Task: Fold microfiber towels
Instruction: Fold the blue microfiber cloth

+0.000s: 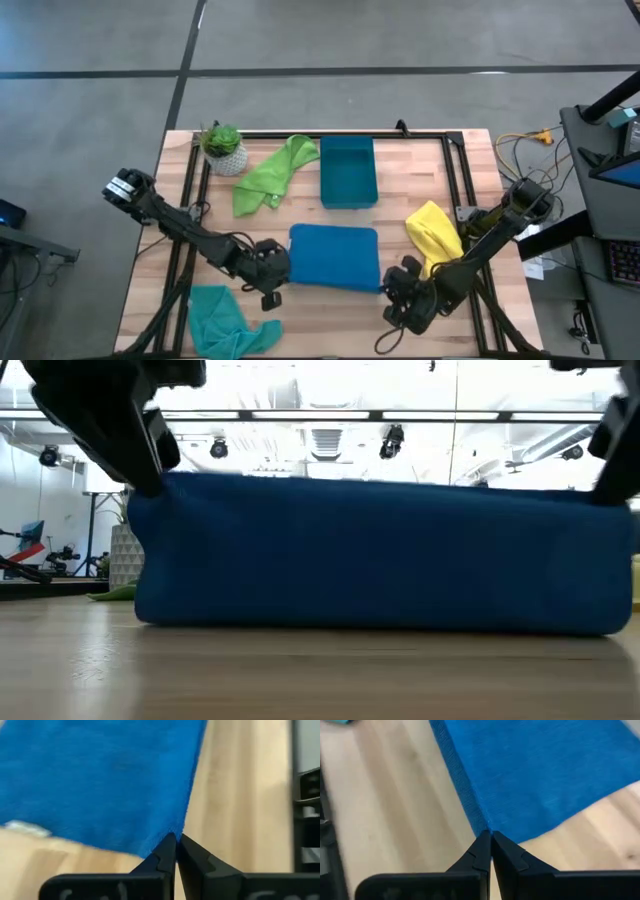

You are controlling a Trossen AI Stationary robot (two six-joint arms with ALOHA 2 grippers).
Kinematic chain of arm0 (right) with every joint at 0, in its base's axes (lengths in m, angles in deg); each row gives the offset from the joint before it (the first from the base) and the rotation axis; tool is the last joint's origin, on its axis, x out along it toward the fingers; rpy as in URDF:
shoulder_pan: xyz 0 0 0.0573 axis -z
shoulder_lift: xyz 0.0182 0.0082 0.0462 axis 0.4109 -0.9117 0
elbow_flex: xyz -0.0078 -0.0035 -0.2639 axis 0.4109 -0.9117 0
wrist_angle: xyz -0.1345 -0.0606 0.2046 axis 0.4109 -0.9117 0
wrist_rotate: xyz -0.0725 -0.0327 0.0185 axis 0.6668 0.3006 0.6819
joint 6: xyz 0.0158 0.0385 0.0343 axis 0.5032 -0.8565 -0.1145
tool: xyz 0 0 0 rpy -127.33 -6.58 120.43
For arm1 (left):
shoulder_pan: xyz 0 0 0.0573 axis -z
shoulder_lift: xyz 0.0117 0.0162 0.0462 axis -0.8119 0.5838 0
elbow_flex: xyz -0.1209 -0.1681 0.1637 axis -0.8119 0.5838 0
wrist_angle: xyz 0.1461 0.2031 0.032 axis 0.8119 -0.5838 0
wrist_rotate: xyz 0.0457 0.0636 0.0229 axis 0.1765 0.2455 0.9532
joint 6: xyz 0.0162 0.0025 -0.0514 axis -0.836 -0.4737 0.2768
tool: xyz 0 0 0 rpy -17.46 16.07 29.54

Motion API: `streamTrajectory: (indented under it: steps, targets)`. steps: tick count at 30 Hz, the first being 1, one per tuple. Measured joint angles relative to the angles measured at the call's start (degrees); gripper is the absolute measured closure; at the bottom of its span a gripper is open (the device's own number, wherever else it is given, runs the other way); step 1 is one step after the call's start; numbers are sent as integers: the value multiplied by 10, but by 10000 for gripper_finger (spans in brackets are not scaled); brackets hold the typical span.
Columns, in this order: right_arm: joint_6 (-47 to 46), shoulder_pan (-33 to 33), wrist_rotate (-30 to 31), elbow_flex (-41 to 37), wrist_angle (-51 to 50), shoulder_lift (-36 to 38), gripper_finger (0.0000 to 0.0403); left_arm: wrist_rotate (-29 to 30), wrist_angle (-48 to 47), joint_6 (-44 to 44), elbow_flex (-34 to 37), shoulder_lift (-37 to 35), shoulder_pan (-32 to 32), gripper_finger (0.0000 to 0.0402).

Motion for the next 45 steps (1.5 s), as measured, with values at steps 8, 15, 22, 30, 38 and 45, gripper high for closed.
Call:
streamTrajectory:
  steps: [8, 15, 22, 30, 38, 45]
  targets:
    - [27, 41, -1, -41, -1, 29, 394, 29, -42, -35, 4, -1, -30, 401]
    - [88, 97, -37, -65, 10, 38, 394, 40, -43, -81, 5, -1, -74, 401]
    - [147, 151, -66, -93, 52, 46, 394, 40, -44, -122, 6, -1, -118, 401]
    - [210, 211, -79, -108, 75, 68, 394, 38, -45, -143, 9, -1, -147, 401]
    - [257, 263, -113, -120, 86, 74, 394, 39, -44, -165, 22, -2, -170, 401]
    - [267, 283, -118, -122, 86, 74, 394, 40, -41, -165, 38, -2, -183, 401]
